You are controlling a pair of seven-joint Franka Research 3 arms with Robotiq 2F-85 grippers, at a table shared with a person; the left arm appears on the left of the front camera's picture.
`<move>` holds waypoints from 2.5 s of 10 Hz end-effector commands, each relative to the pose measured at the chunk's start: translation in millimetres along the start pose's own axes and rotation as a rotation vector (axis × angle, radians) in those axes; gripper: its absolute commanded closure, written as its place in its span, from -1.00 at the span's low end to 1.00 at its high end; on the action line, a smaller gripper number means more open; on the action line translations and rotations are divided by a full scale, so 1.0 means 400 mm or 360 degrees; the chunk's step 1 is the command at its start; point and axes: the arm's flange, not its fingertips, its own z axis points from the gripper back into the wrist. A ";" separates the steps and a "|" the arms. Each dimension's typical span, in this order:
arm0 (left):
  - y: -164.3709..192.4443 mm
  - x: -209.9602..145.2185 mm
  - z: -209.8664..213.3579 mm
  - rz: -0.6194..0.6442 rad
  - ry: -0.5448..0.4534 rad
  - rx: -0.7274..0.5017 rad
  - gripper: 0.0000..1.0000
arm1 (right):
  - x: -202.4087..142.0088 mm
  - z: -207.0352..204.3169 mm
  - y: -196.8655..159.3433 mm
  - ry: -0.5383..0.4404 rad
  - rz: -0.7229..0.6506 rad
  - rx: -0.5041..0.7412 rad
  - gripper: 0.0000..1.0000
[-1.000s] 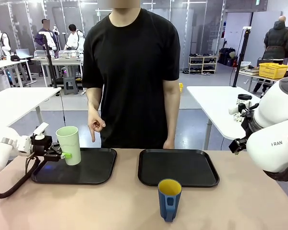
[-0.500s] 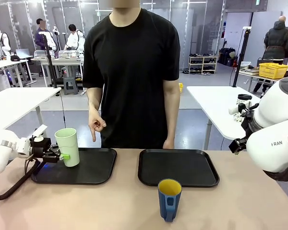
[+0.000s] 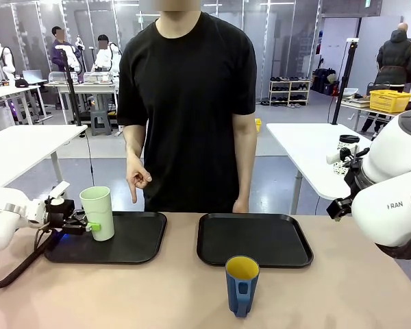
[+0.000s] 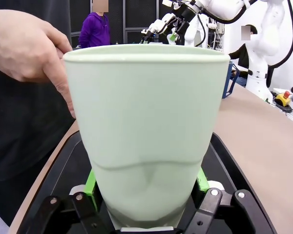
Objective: Sort and store the cups by type.
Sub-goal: Place the picked Reusable plastic cup into the Flat Tray indicated by the person, then pick up the Handle plastic cup and place it into the empty Flat Tray.
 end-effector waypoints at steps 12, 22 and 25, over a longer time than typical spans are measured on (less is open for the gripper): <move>-0.033 -0.030 0.090 0.0091 -0.0006 0.0026 -1.00 | -0.004 -0.002 -0.001 0.0001 0.0002 -0.0004 -1.00; -0.142 0.040 0.269 0.0063 0.0076 0.0225 -1.00 | -0.004 -0.002 -0.001 0.0001 0.0002 -0.0004 -1.00; -0.142 0.040 0.269 0.0063 0.0076 0.0225 -1.00 | -0.004 -0.002 -0.001 0.0001 0.0002 -0.0004 -1.00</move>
